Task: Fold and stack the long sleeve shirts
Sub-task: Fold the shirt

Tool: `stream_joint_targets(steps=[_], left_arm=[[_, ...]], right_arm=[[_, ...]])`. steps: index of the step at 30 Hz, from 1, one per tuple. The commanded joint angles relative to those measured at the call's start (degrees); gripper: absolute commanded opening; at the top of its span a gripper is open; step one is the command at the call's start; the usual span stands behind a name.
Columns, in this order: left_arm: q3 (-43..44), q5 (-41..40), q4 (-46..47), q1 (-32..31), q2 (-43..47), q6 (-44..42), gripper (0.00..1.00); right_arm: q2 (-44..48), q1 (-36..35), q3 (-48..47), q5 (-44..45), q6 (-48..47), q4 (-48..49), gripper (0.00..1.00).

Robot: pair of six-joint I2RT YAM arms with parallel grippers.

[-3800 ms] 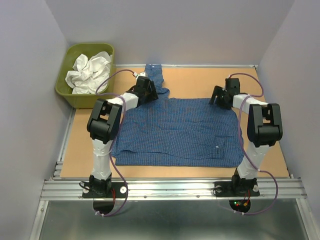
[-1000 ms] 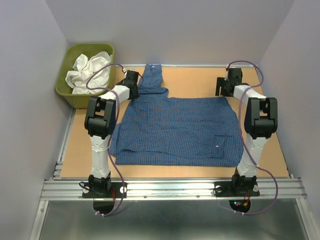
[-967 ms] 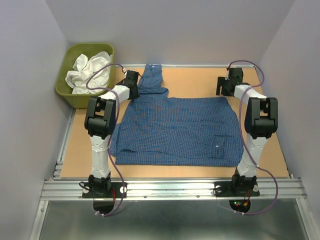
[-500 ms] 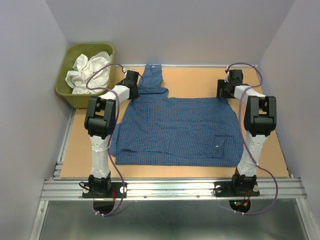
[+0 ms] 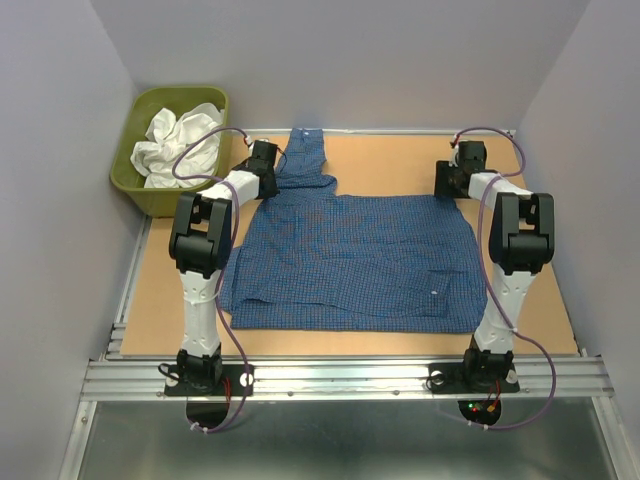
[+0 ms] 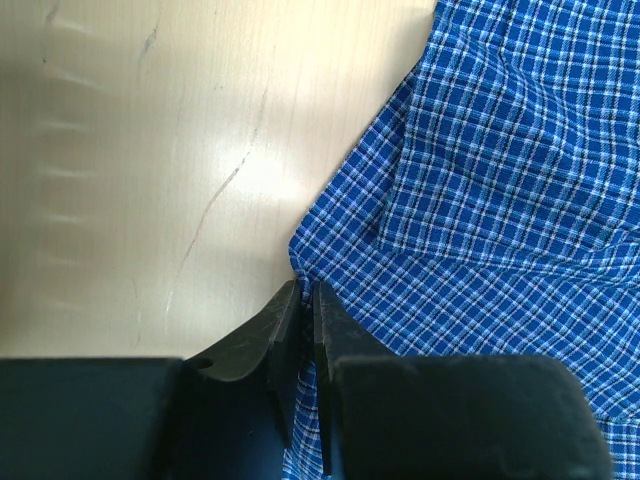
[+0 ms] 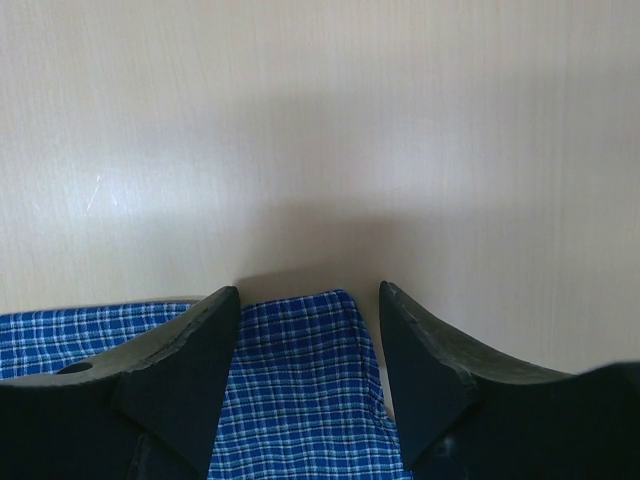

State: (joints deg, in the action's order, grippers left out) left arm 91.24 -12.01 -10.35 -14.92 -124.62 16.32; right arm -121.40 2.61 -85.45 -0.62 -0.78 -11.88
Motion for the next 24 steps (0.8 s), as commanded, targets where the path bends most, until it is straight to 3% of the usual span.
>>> stream_joint_targets(steps=[1,13,24], left_arm=[[-1.77,0.67,-2.92,-0.02,1.13,-0.50,0.20],[-1.94,0.93,-2.75,-0.02,1.39,-0.58,0.20],[-2.12,1.29,-2.75,-0.02,1.40,-0.76,0.20]], right_arm=[[1.96,-0.06,1.52,0.01,-0.02,-2.71,0.64],[3.89,2.13,-2.53,-6.58,3.85,-3.41,0.64],[2.75,3.45,-0.25,-12.91,1.83,-4.03,0.66]])
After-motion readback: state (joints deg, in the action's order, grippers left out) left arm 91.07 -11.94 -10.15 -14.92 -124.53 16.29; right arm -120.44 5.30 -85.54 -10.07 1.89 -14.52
